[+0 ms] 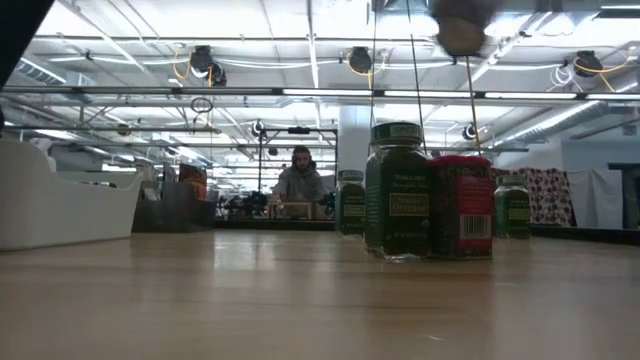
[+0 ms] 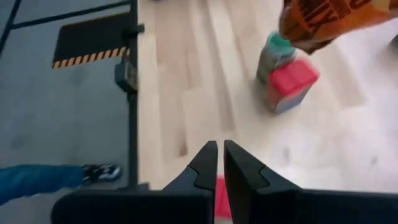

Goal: Sort spices by type
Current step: Put the orange seasoning pack into the top black bin

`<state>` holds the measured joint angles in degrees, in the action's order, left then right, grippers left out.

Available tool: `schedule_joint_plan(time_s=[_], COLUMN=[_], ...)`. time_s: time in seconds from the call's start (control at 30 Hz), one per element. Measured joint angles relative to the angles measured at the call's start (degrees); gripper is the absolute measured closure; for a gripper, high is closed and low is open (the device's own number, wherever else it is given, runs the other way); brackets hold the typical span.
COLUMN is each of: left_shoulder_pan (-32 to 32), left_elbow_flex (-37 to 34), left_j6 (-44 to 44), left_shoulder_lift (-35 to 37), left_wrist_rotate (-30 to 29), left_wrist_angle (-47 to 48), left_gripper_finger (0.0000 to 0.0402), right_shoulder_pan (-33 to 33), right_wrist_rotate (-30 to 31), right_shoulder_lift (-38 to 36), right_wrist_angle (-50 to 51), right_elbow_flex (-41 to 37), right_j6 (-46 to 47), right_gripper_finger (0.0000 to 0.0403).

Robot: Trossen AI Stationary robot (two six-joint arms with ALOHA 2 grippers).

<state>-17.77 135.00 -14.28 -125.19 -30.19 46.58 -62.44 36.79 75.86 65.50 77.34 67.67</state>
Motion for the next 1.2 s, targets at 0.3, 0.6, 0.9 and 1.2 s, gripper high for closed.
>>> schedule_joint_plan(time_s=[0.3, 0.6, 0.9, 1.2], left_shoulder_pan=[-3.87, -5.66, -4.06, 1.11], left_elbow_flex=[-0.33, -10.49, -51.38, -79.79], left_j6=[-22.11, -35.93, -43.57, -36.67], left_shoulder_lift=[6.59, 17.64, 47.15, 76.25], left_wrist_rotate=[-20.18, -31.19, -31.83, -33.14], left_wrist_angle=[27.01, 42.80, 36.01, 17.10], left_gripper_finger=[0.0401, 0.0401, 0.0402, 0.0401], right_shoulder_pan=[7.13, 22.53, 45.67, 60.37], right_wrist_rotate=[2.26, -2.92, -20.75, -31.25], right_shoulder_lift=[-2.31, -2.23, 1.20, 12.50], right_wrist_angle=[-6.68, -19.61, -42.11, -57.11], right_elbow_flex=[0.00, 0.02, 0.07, 0.02], right_j6=[-15.12, -33.41, -48.78, -46.41], right_gripper_finger=[0.0394, 0.0394, 0.0394, 0.0394])
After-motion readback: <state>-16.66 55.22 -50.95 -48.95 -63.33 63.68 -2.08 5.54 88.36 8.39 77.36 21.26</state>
